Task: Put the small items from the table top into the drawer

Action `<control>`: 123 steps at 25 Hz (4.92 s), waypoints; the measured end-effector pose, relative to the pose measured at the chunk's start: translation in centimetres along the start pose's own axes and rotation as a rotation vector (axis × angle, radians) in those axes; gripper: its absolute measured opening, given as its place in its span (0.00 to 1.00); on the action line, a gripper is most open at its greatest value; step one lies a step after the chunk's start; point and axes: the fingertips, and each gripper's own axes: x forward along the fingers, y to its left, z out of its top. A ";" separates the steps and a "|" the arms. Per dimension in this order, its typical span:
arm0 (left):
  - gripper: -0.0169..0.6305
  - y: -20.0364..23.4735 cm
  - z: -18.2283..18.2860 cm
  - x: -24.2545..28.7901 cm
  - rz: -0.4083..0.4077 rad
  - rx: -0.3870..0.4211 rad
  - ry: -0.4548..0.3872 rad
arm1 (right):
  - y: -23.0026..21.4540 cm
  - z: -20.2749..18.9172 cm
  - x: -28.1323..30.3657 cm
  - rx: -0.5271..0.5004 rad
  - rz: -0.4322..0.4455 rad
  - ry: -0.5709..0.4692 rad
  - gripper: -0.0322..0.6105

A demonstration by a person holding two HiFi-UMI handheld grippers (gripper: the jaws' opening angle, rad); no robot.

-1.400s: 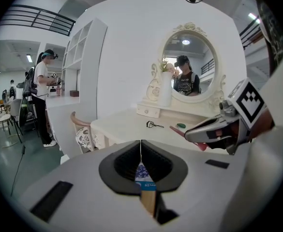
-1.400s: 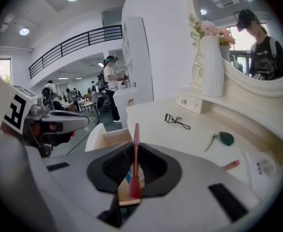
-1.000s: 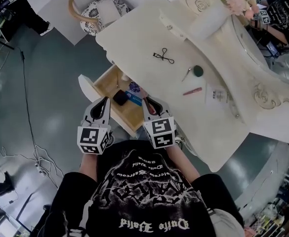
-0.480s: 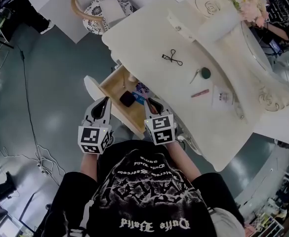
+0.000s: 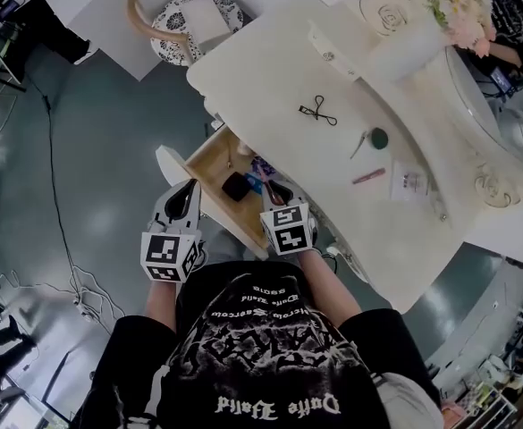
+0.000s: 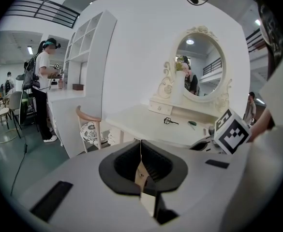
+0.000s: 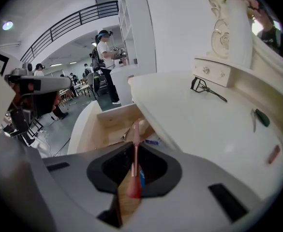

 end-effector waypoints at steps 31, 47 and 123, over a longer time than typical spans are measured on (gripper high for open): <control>0.05 3.0 -1.5 0.1 -0.023 0.050 0.068 | -1.7 -2.9 6.9 0.118 -0.111 0.139 0.13; 0.05 3.5 -2.2 -0.1 -0.024 0.070 0.092 | -2.3 -4.8 8.1 0.166 -0.120 0.227 0.13; 0.05 -15.1 3.1 2.5 -0.357 0.135 -0.085 | -7.2 -0.6 -16.3 0.225 -0.275 -0.305 0.13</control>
